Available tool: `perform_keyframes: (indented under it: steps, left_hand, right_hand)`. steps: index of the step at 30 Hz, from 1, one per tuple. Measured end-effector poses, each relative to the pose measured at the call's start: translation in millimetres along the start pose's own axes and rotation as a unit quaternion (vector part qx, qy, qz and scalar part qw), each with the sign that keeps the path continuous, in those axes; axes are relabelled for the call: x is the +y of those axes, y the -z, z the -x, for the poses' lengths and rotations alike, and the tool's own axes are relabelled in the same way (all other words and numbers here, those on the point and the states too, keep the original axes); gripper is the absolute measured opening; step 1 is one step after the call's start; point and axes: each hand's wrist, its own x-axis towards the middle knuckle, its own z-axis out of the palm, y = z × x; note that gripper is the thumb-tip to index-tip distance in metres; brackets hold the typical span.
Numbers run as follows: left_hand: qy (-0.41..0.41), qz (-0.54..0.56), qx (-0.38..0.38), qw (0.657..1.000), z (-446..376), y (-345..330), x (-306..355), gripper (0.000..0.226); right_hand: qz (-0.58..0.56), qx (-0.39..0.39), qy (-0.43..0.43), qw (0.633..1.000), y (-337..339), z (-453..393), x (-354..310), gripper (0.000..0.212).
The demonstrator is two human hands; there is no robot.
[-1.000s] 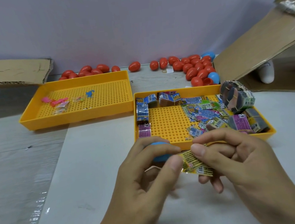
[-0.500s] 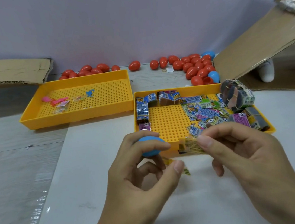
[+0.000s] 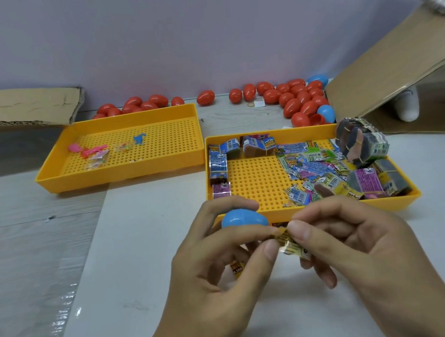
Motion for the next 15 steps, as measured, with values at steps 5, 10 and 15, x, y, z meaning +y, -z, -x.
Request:
perform_keyframes:
  steps: [5,10,15]
  left_hand:
    - [0.012,0.011,0.015,1.000,-2.3,1.6,-0.1,0.011]
    - [0.023,0.027,0.010,0.999,-3.1,1.2,3.0,0.023]
    - [0.027,0.053,-0.008,0.998,-0.4,1.9,0.3,0.010]
  right_hand:
    - [0.092,-0.031,0.083,0.992,2.2,0.6,-1.6,0.019]
    - [0.119,-0.009,0.105,0.987,3.3,1.0,-4.8,0.011]
    - [0.043,-0.034,0.027,0.998,7.6,-3.5,-6.0,0.002]
